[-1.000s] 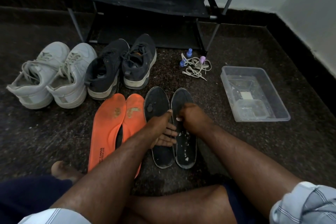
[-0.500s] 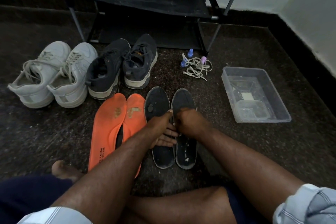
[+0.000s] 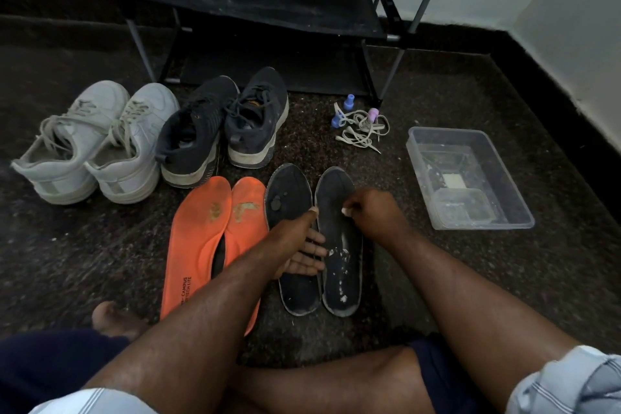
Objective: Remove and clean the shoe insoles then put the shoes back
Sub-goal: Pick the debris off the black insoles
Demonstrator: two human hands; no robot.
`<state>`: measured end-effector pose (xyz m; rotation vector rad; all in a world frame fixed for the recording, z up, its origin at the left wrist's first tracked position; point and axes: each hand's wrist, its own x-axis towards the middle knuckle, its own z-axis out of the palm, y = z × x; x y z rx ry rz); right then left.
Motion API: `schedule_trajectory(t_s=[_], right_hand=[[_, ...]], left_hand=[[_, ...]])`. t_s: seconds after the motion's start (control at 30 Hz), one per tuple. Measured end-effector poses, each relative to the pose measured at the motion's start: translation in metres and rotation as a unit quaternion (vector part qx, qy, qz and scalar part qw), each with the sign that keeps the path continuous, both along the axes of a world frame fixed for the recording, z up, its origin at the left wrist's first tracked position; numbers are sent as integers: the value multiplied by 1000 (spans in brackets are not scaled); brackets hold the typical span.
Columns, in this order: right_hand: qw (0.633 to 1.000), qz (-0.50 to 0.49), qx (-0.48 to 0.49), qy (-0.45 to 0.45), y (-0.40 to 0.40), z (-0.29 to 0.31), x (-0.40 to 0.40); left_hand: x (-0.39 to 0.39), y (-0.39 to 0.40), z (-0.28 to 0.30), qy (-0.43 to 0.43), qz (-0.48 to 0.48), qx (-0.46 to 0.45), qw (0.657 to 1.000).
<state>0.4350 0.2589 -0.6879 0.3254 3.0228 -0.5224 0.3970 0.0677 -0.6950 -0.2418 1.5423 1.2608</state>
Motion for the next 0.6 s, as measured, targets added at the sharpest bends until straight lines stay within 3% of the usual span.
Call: schedule_trajectory(t_s=[0.1,0.33,0.5,0.6], right_hand=[[1000,-11,-12,20,5,-2,1],[985,166,44,-21,-18,-6,-1],[997,52,64,-11,-2,-9,-4],[989,119,83,-31,-17,-13,-3]], left_hand=[[-1,-2,3,6,-11,13,1000],[-1,1,2,9,-7,19,1000],[-2,0,0,5,-4,19,1000],[-3,0,0,8,-2,16,1000]])
